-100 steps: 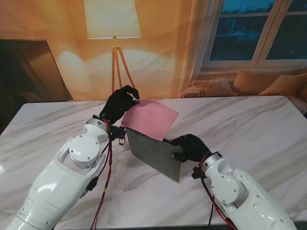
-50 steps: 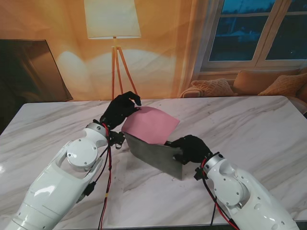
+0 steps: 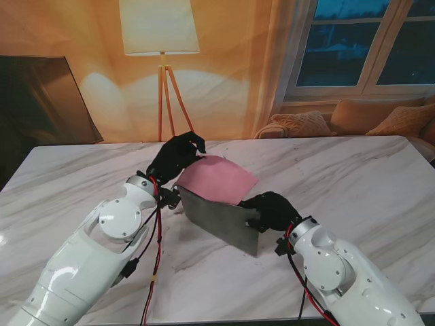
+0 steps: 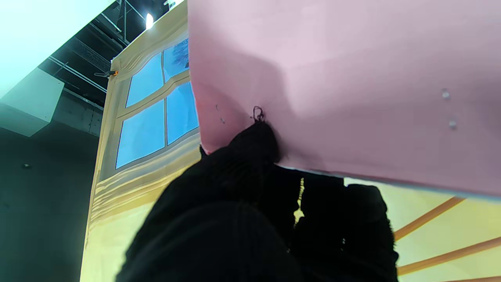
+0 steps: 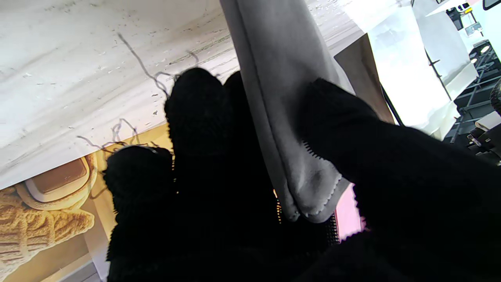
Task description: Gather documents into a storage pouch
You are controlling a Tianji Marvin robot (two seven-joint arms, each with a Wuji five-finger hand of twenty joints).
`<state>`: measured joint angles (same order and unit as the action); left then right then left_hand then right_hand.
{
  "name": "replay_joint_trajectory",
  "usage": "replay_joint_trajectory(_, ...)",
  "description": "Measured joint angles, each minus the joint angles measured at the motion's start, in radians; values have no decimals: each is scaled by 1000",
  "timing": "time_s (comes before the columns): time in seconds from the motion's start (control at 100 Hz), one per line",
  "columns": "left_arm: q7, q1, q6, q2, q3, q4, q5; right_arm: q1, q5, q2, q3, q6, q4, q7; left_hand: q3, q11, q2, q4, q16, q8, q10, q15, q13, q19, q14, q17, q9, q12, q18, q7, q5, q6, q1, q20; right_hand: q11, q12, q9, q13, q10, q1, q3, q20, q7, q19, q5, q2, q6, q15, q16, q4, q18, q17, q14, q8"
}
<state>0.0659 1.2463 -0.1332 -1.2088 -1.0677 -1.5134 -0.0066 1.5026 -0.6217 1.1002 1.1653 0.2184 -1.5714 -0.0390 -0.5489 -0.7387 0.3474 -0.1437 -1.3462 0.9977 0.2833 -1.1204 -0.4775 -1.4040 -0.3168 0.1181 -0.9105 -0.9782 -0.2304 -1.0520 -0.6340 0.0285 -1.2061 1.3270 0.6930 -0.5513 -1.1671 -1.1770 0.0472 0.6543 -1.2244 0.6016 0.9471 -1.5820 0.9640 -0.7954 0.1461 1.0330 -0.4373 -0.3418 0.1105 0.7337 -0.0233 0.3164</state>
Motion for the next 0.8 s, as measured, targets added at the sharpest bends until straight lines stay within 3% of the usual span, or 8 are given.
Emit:
replay_joint_trajectory(0.1,-15,0,-3,1,2,4,-8,0,5,1,0,-10,0,0,-16,14,9,-13,7,-1,-2,30,0,15,8,-14,-1,2,5,-4,-3,9,1,-27,4,0,0,0,0,0,0,0,2,0,0,0,-4,0,0,0,0,0,0,0)
replay_joint_trajectory(0.21,-25,6,-4,1,2,5,-24,0,20,1,0,-20,-2,4,-63,43,40,-58,39,-22,-12,111,-1,53,21,-58,-14,25,12,-18,-17,23,11,-103,5,0,0,0,1,0,0,0,9,0,0,0,-8,0,-1,1,0,0,-1,-8)
replay_joint_trajectory(0.39,-49,24,5,3,-12,-4,-46,0,27,2,1,-32,-6,8,-100,86,68,-58,55,-53,-34,211,-1,96,30,-104,-15,49,13,-31,-28,35,25,-218,6,0,0,0,2,0,0,0,9,0,0,0,-8,0,-2,1,0,-2,-4,-9)
replay_joint_trajectory(0.58,-86,40,34,7,-22,-21,-138,0,29,3,0,-35,-6,6,-154,156,81,-58,84,-90,-80,295,-1,173,33,-153,-15,59,13,-31,-32,48,57,-319,6,0,0,1,4,0,0,2,10,0,0,0,-9,0,-2,1,2,-2,-6,-9)
replay_joint_trajectory(0.79,-123,41,56,11,-24,-24,-153,0,30,4,1,-40,-6,6,-162,201,81,-58,115,-102,-128,385,-1,396,29,-178,-15,84,21,-32,-33,89,67,-409,7,0,0,1,5,0,-1,2,13,0,0,0,-17,0,-2,1,2,-4,-6,-9)
replay_joint_trajectory(0.8,-123,41,56,12,-24,-24,-151,0,30,4,2,-41,-6,6,-165,204,81,-69,118,-102,-133,394,-1,410,35,-179,-15,86,22,-32,-33,92,67,-416,7,0,0,1,5,0,-1,2,13,0,0,0,-17,0,-2,1,2,-4,-6,-9)
